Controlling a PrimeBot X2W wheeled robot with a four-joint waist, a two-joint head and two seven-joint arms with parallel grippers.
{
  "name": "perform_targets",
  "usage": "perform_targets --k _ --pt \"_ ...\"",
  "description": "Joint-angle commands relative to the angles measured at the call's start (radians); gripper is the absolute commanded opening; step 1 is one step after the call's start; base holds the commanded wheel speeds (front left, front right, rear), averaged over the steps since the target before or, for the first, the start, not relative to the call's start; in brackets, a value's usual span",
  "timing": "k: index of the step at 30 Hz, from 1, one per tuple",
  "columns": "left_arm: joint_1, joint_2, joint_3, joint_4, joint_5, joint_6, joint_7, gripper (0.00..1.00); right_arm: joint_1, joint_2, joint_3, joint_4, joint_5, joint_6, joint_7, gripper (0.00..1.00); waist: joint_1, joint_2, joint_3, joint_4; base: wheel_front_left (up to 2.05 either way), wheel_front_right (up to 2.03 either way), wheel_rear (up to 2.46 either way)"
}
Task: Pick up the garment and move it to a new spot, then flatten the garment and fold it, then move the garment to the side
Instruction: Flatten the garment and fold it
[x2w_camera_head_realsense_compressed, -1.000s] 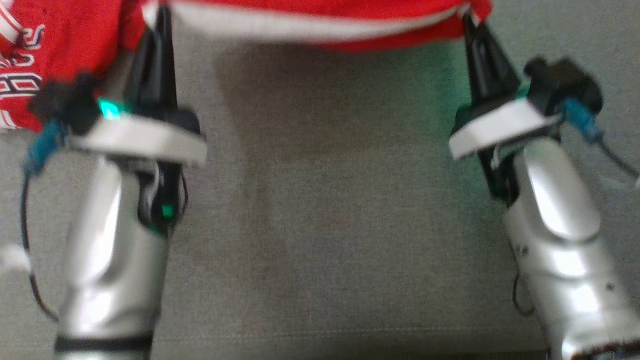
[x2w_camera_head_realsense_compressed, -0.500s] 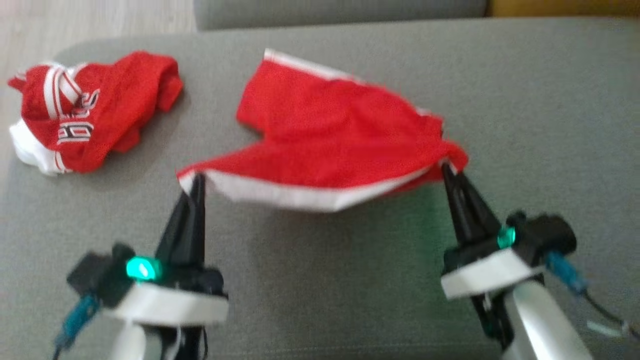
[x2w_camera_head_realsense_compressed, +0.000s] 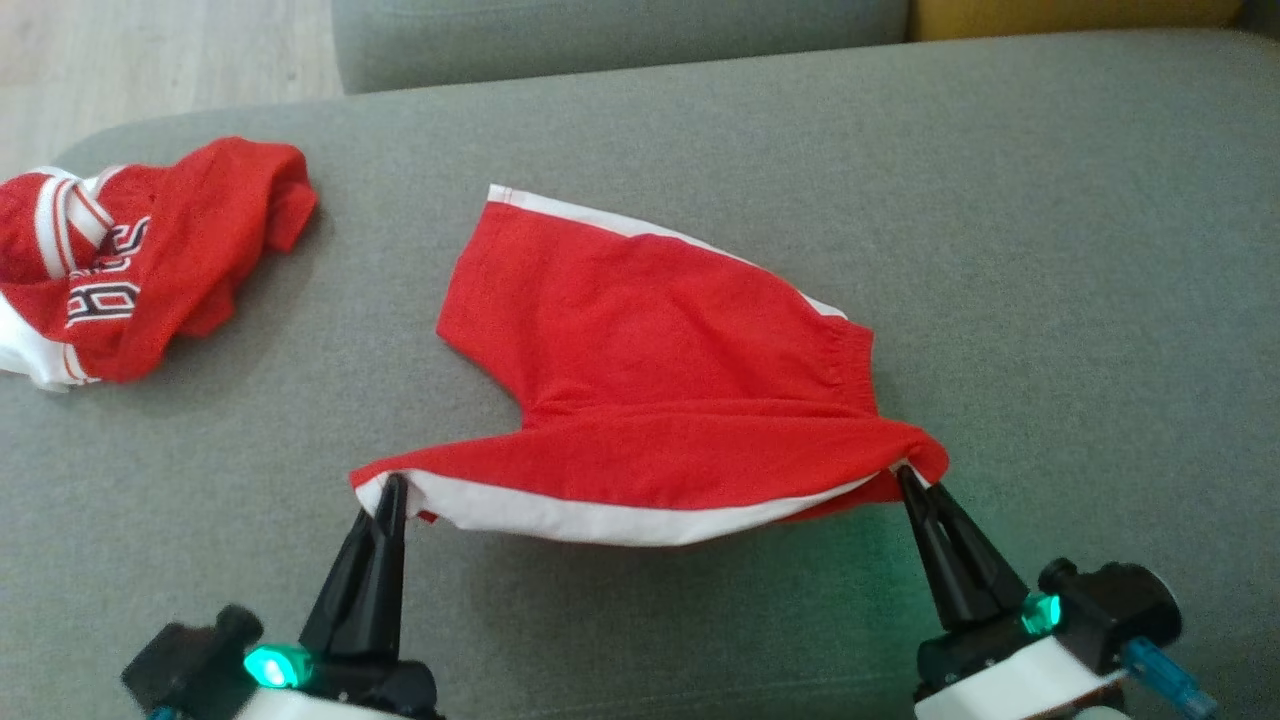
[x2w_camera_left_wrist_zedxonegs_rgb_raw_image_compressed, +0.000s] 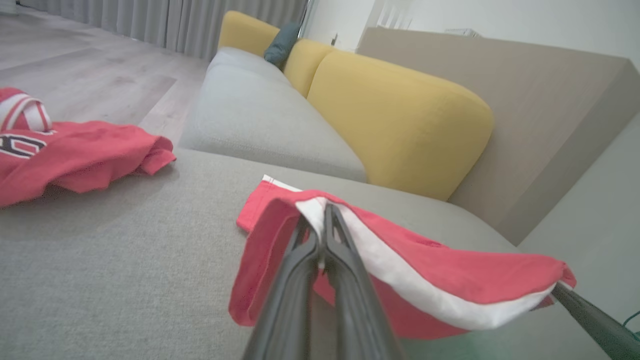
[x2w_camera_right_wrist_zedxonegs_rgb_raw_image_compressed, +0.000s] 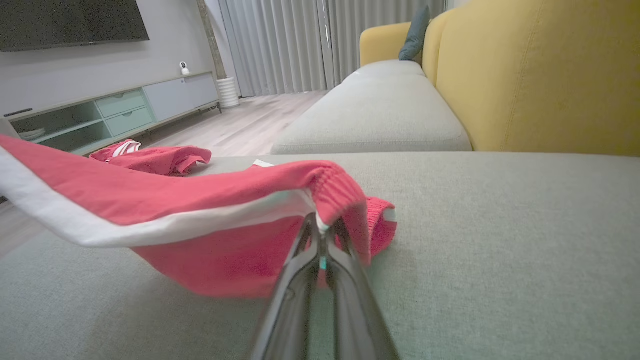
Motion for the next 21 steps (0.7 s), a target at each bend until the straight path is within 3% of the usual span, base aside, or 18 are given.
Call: perform_targets --k 1,8,21 --pt "-0.065 0.011 0.042 0.000 -0.006 0.000 0.006 0.00 -0.038 -0.010 0.026 -0.022 0.010 0.007 -0.006 0.00 0.0001 -0.0001 0.018 -0.010 0.00 0.00 0.00" --pt "-0.207 0.034 0.057 0.133 -0.014 -0.016 0.014 0.00 -0.103 0.018 0.037 0.047 0.015 0.007 -0.028 0.00 0.0001 -0.0001 0.072 -0.019 0.00 0.00 0.00" --pt "-0.714 0.113 0.051 0.536 0.037 -0.042 0.053 0.00 -0.339 0.094 -0.017 0.216 -0.013 0.007 -0.044 0.00 0.0001 -0.0001 0.272 -0.067 0.00 0.00 0.00"
